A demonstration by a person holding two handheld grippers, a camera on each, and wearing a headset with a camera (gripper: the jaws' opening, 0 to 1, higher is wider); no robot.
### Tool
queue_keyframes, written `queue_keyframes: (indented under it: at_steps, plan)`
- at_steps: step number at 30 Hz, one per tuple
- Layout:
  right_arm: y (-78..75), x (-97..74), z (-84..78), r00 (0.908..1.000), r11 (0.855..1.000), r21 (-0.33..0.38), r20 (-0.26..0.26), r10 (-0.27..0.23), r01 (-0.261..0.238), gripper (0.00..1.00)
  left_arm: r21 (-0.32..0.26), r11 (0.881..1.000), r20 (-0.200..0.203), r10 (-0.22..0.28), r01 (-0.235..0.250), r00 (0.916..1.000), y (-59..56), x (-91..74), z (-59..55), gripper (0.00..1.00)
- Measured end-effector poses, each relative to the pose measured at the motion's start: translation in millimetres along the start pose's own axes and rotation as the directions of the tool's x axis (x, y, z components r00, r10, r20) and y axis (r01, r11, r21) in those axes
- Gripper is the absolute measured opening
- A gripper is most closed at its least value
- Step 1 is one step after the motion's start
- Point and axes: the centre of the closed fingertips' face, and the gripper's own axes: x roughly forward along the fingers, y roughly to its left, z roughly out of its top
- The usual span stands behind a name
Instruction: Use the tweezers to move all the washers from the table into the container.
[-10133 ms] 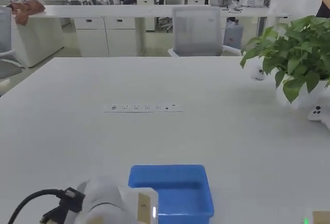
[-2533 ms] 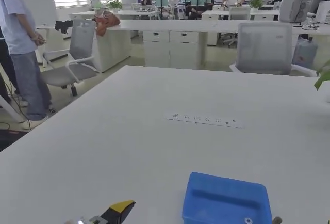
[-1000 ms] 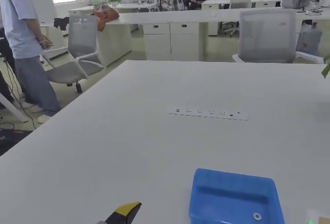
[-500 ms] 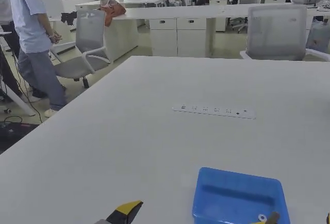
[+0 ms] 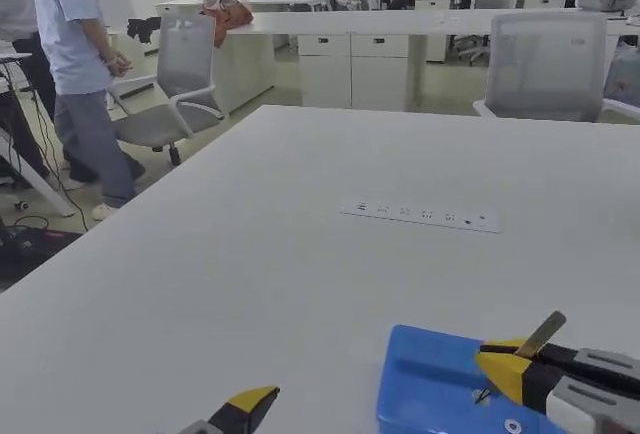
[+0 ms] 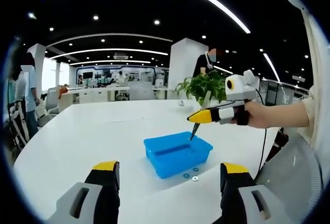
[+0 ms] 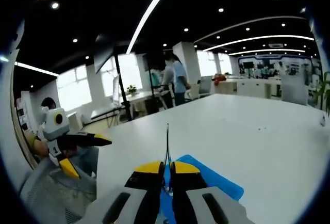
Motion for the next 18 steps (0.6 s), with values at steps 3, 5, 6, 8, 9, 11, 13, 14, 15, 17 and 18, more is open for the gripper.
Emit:
queue_keyframes:
  at_steps: [3,5,6,8,9,11,13,14,15,17,18]
  plan:
    - [-12.2,3.8,-1.5,0.9996,1.0,-0.002,-0.006,-0.029,0.029,0.03,0.002,1.0,-0.004,0.0,0.0,1.0,0.0,0.1,-0.7,0.81]
    - [-22.0,6.4,-4.7,0.9984,0.998,0.001,-0.015,-0.055,0.055,0.03,0.003,1.0,-0.005,0.0,0.0,1.0,0.1,0.2,-1.0,0.81]
    - [-25.8,7.3,-6.0,0.9976,0.998,-0.001,-0.017,-0.067,0.067,0.03,0.003,1.0,-0.007,0.0,0.0,1.0,0.0,0.2,-1.3,0.81]
    - [-35.5,10.7,-11.3,0.996,0.997,0.001,-0.031,-0.083,0.083,0.03,0.004,1.0,-0.008,0.0,0.001,1.0,-0.1,0.2,-1.5,0.81]
    - [-38.6,12.1,-13.8,0.9956,0.996,0.001,-0.035,-0.087,0.087,0.03,0.006,1.0,-0.009,0.001,-0.001,1.0,0.1,0.1,-1.9,0.81]
    - [-45.3,15.2,-20.3,0.9941,0.995,0.008,-0.052,-0.095,0.096,0.03,0.006,1.0,-0.01,0.001,-0.001,0.9999,0.0,0.1,-1.9,0.81]
    - [-47.8,16.7,-23.7,0.9934,0.995,0.01,-0.059,-0.098,0.099,0.03,0.006,1.0,-0.011,0.0,0.0,0.9999,-0.1,0.1,-2.2,0.81]
    - [-48.6,17.6,-27.0,0.9926,0.995,0.012,-0.068,-0.1,0.101,0.03,0.007,1.0,-0.014,0.0,0.0,0.9999,-0.2,0.2,-2.6,0.81]
    - [-48.5,18.6,-30.4,0.9919,0.995,0.01,-0.078,-0.101,0.102,0.03,0.008,1.0,-0.015,-0.001,0.001,0.9999,-0.4,0.3,-2.8,0.81]
    - [-48.5,20.7,-36.5,0.9905,0.995,0.005,-0.096,-0.099,0.1,0.03,0.01,1.0,-0.017,-0.002,0.003,0.9999,-0.7,0.3,-3.1,0.8]
    - [-48.7,21.4,-39.2,0.9896,0.995,0.005,-0.104,-0.099,0.1,0.03,0.011,1.0,-0.018,-0.002,0.003,0.9998,-0.7,0.3,-3.4,0.8]
